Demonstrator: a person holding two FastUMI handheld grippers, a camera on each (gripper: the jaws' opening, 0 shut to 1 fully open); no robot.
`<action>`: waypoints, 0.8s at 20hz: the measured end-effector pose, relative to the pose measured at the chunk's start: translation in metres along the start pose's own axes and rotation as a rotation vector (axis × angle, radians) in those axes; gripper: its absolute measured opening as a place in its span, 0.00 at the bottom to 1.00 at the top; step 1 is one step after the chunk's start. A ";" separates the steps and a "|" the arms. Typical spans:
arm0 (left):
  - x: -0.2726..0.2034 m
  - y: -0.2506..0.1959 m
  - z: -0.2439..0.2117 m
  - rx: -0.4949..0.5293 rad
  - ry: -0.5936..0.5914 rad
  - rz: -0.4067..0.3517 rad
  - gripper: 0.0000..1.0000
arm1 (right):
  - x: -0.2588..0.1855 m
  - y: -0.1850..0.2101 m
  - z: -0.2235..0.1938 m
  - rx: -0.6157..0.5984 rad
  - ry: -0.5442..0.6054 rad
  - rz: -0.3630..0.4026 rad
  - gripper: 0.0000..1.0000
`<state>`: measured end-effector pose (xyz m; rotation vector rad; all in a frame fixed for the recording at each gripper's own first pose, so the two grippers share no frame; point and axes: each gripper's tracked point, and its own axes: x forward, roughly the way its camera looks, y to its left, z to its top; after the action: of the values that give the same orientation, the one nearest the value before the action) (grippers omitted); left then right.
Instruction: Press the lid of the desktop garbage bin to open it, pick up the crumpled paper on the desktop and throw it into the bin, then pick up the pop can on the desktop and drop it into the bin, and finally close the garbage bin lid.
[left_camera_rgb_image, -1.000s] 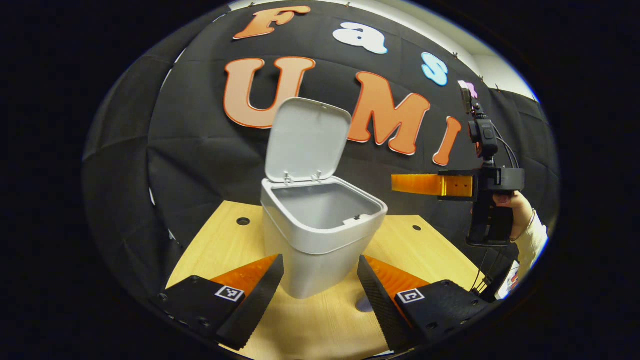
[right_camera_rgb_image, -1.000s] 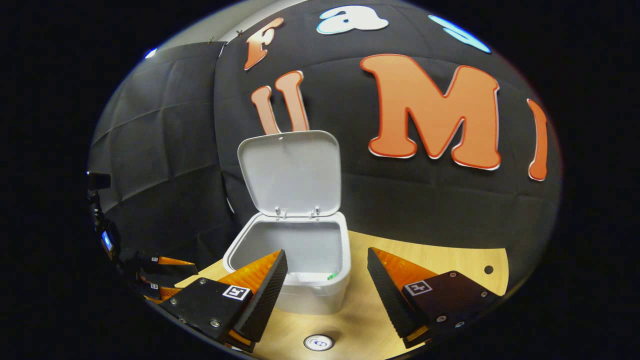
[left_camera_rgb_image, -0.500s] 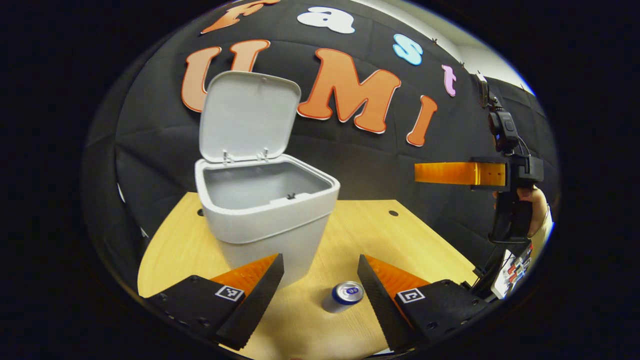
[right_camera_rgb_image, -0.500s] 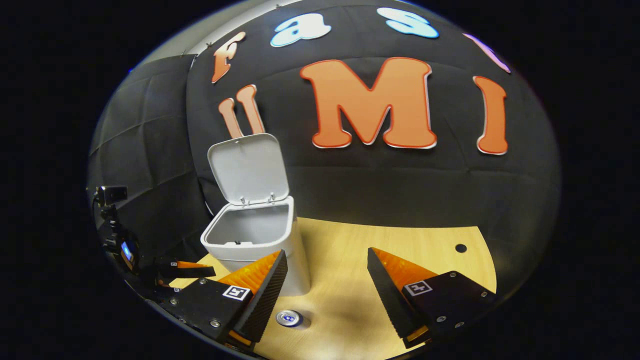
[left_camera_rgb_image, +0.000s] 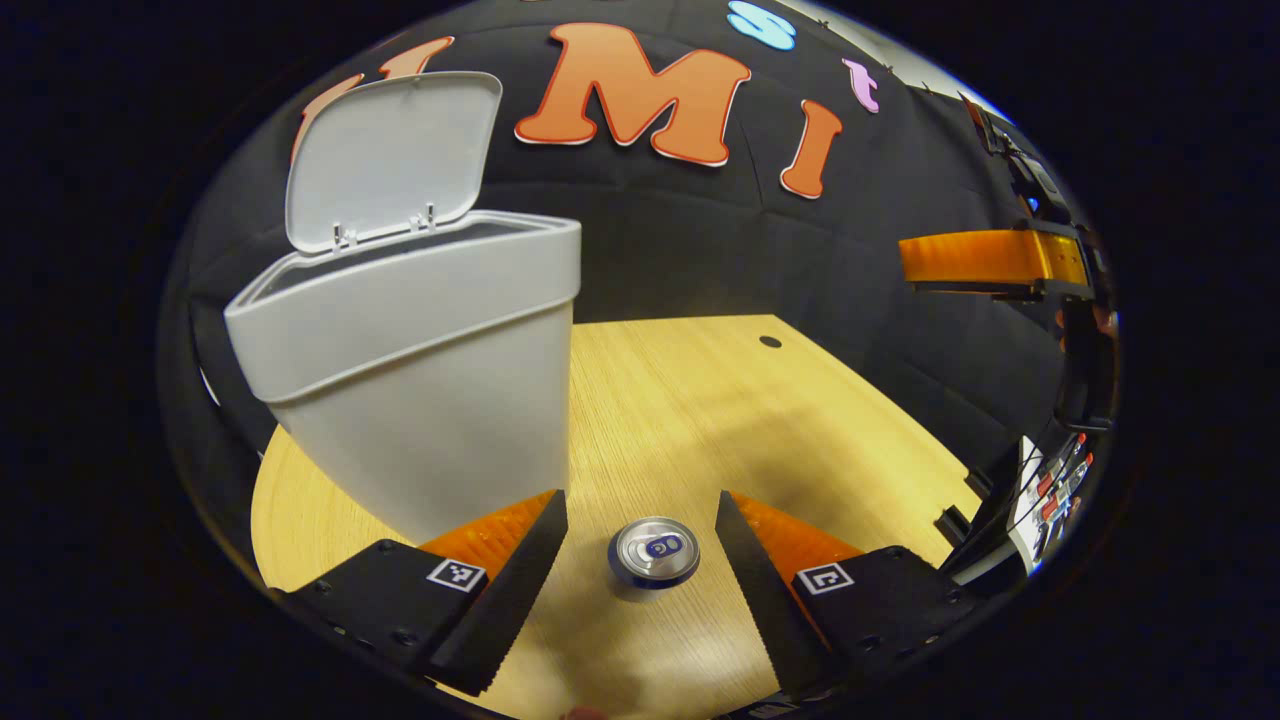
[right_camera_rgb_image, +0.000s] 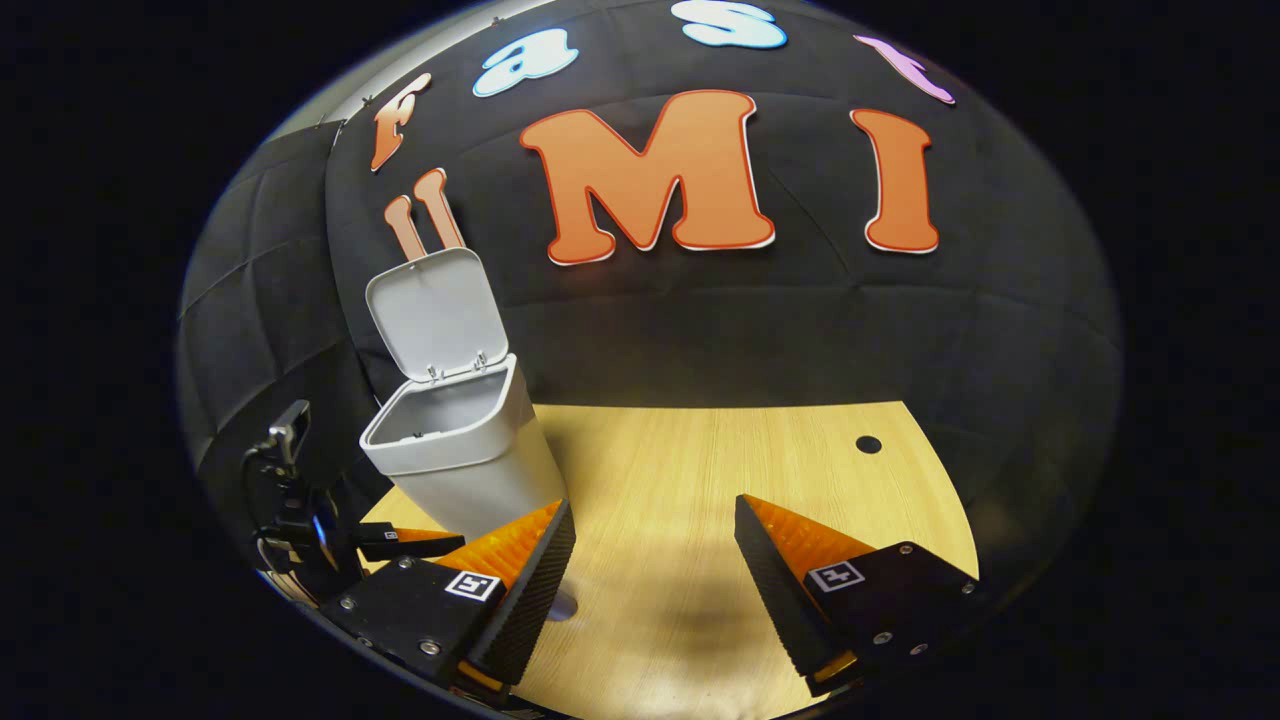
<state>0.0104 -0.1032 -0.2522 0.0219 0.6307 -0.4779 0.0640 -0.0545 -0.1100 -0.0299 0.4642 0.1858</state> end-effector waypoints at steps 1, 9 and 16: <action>0.006 -0.002 -0.004 0.001 0.007 -0.002 0.97 | -0.001 -0.004 -0.005 0.006 0.011 -0.004 0.96; 0.045 -0.003 -0.038 0.015 0.075 -0.007 0.98 | -0.006 -0.023 -0.025 0.030 0.065 -0.025 0.96; 0.072 -0.001 -0.074 0.030 0.137 0.016 0.98 | -0.007 -0.032 -0.039 0.035 0.110 -0.031 0.96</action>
<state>0.0189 -0.1229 -0.3533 0.0890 0.7573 -0.4736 0.0469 -0.0903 -0.1421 -0.0135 0.5759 0.1461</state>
